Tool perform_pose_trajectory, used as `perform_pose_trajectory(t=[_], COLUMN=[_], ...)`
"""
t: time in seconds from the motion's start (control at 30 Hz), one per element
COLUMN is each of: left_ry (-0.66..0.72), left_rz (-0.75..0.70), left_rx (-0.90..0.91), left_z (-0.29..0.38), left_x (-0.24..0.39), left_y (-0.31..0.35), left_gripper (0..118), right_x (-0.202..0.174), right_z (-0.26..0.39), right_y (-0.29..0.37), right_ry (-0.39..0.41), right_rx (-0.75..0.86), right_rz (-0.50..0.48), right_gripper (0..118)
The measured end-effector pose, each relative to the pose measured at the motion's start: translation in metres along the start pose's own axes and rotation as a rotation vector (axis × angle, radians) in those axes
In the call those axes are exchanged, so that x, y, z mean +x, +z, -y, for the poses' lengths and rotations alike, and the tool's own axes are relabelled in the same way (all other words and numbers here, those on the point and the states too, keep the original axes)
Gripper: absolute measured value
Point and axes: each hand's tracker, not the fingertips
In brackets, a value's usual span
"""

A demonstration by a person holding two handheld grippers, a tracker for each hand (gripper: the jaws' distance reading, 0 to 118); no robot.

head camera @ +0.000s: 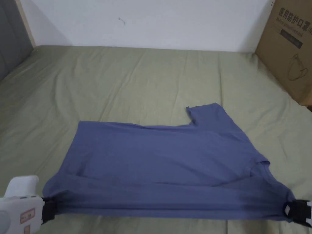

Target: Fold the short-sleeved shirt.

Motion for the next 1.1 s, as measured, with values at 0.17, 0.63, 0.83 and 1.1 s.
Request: perform_pose_trajectory(t=[0.17, 0.63, 0.83, 1.1], left_ry=[-0.022, -0.028, 0.018, 0.021], left_rz=[-0.038, -0.057, -0.03, -0.013], left_rx=[-0.022, 0.118, 0.112, 0.099], left_z=[0.024, -0.031, -0.051, -0.094], left_x=[0.008, 0.034, 0.037, 0.051], left_y=[-0.02, 0.016, 0.011, -0.017], left_gripper=[8, 0, 0, 0], right_x=[-0.005, -0.046, -0.048, -0.072], right_z=[0.037, -0.031, -0.055, -0.191], right_y=[-0.028, 0.003, -0.027, -0.077], right_ry=[0.034, 0.117, 0.063, 0.11], right_rx=[-0.069, 0.134, 0.087, 0.152], right_rz=[0.056, 0.044, -0.024, -0.078], right_gripper=[23, 0, 0, 45])
